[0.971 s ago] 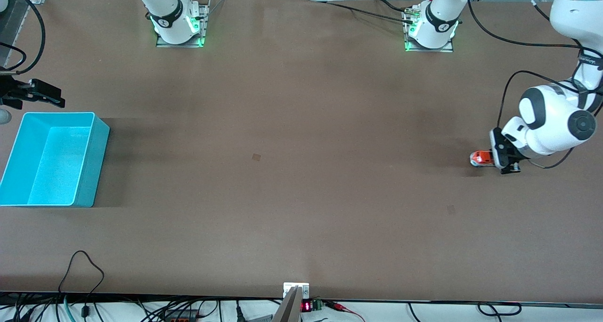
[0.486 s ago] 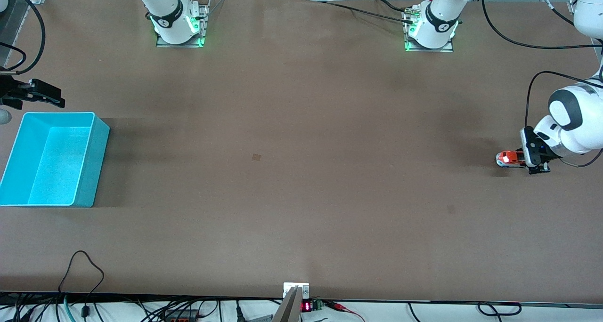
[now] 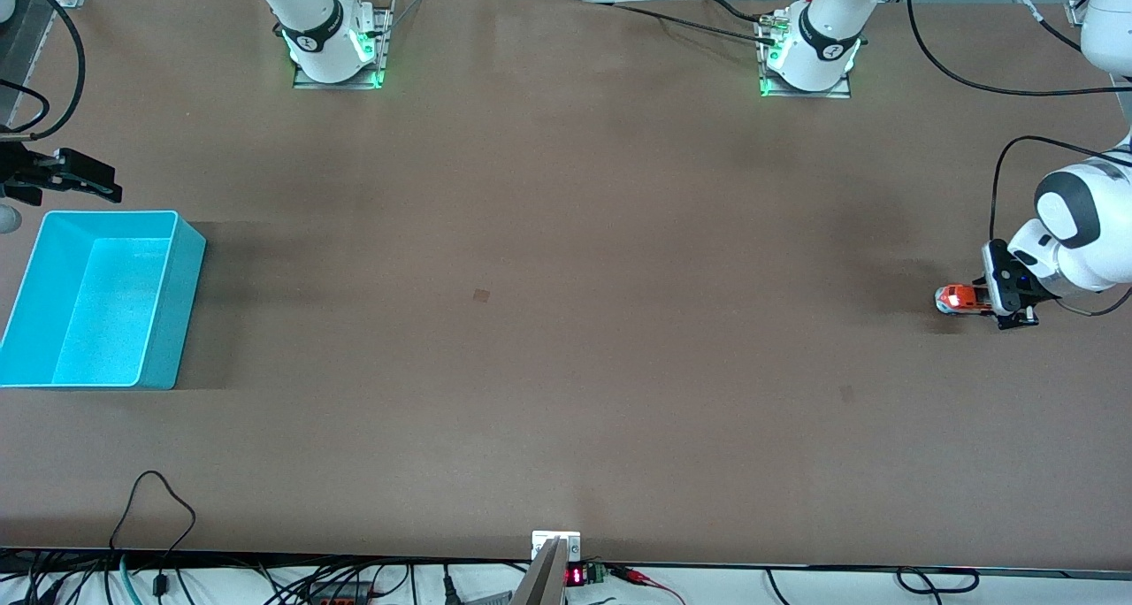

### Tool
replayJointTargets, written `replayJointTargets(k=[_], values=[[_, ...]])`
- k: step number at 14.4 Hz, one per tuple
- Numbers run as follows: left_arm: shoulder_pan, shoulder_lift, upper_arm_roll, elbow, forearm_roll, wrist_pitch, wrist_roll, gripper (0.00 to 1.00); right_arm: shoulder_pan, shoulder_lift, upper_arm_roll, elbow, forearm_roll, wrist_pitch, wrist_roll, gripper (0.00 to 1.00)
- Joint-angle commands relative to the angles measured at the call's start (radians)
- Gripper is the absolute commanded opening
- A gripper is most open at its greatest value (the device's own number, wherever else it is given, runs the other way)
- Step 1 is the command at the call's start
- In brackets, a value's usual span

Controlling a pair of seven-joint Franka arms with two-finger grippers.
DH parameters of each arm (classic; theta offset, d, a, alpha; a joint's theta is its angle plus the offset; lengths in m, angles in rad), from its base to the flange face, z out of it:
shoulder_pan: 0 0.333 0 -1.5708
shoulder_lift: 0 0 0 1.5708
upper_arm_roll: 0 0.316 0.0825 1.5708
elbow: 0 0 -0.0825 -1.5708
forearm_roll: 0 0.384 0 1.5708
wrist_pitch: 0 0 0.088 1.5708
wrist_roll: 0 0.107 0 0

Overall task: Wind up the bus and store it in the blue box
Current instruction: 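Drag the bus backward with the left gripper to wind it, then lift the left gripper off the bus, letting it roll away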

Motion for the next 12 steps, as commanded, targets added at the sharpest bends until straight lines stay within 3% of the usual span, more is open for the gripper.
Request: replayJointTargets(k=[1,7,12], values=[[0.008,0.037,-0.005,0.074,0.014,-0.066,0.009,1.00,-0.007,-0.007,0.004,-0.002,0.008,0.004,0.004,1.00],[0.005,-0.017,-0.009,0.112,0.010,-0.228,-0.046,1.00,-0.007,-0.007,0.006,-0.002,0.008,0.004,0.004,1.00],[0.004,-0.107,-0.006,0.112,0.014,-0.391,-0.227,1.00,-0.005,-0.007,0.004,-0.002,0.008,0.004,0.004,1.00]])
